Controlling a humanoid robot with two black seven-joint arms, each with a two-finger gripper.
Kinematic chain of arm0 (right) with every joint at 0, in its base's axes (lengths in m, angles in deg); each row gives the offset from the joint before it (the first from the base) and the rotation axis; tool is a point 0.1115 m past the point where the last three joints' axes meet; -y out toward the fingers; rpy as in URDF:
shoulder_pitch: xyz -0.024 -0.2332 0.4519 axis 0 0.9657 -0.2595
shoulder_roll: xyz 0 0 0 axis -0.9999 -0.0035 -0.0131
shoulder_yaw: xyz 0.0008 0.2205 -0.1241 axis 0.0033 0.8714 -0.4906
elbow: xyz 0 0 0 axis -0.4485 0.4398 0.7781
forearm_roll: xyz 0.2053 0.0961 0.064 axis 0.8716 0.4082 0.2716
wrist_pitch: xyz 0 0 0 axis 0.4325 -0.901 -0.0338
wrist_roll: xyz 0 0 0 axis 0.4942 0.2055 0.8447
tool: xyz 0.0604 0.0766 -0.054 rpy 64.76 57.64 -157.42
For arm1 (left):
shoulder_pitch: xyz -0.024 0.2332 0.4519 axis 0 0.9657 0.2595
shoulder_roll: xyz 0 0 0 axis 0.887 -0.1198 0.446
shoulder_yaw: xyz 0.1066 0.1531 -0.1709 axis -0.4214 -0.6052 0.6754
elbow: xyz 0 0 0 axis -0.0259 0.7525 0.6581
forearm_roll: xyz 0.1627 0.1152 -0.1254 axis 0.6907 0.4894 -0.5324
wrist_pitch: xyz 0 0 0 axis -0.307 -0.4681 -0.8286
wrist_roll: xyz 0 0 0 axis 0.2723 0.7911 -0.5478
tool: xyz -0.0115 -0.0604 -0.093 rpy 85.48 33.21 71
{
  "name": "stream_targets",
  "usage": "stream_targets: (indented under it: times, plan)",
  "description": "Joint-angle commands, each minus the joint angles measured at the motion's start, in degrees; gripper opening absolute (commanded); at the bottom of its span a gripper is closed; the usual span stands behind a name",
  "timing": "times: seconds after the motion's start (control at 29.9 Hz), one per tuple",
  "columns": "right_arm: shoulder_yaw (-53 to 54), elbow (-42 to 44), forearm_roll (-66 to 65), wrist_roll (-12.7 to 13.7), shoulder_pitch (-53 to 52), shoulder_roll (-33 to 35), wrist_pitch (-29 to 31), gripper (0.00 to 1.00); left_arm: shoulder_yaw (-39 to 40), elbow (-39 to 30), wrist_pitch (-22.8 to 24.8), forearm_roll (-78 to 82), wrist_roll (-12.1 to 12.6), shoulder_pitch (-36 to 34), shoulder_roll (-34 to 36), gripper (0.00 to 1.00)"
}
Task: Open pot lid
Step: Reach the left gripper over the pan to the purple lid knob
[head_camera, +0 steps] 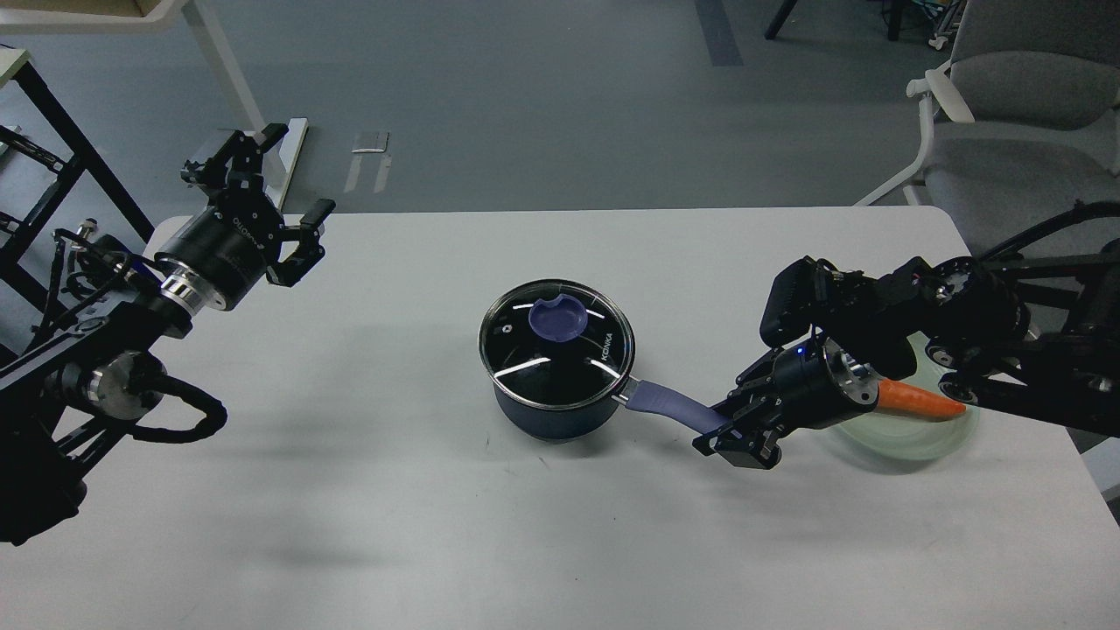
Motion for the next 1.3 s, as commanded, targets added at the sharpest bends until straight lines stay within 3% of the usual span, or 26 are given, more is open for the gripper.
stream_targets:
  times: [0.0, 0.33, 0.43, 0.6, 0.77, 0.84, 1.0, 1.27]
  plan:
    - [-0.1, 0.0, -0.5, 0.0, -0.5, 0.1, 0.0, 0.32, 0.1, 0.0, 0.3, 2.5, -0.9, -0.4, 0.1, 0.99]
    - [-0.2, 0.0, -0.6, 0.0, -0.9, 0.2, 0.0, 0.27, 0.2, -1.5, 1.5, 15.5, -4.0, -1.2, 0.7, 0.99]
    - [-0.2, 0.0, -0.6, 0.0, -0.9, 0.5, 0.0, 0.28, 0.0, -1.6, 1.2, 30.1, -7.2, -3.7, 0.6, 0.99]
    - [-0.2, 0.0, -0.5, 0.0, -0.9, 0.5, 0.0, 0.28, -0.7, -6.1, -0.5, 59.8, -7.2, -6.8, 0.4, 0.99]
    - [-0.2, 0.0, -0.5, 0.0, -0.8, 0.5, 0.0, 0.28, -2.5, -11.9, -5.9, 81.9, -7.2, -8.4, 0.0, 0.99]
    - [-0.3, 0.0, -0.5, 0.0, -0.8, 0.5, 0.0, 0.28, -6.6, -12.5, -7.6, 85.9, -7.2, -10.8, -0.1, 0.99]
    - [-1.1, 0.0, -0.3, 0.0, -0.8, 0.5, 0.0, 0.28, -22.3, -11.9, -17.2, 94.8, -7.2, -18.3, -0.3, 0.99]
    - [-1.3, 0.0, -0.2, 0.0, -0.8, 0.5, 0.0, 0.28, -25.4, -5.1, -18.2, 101.7, -7.2, -19.4, -6.7, 0.99]
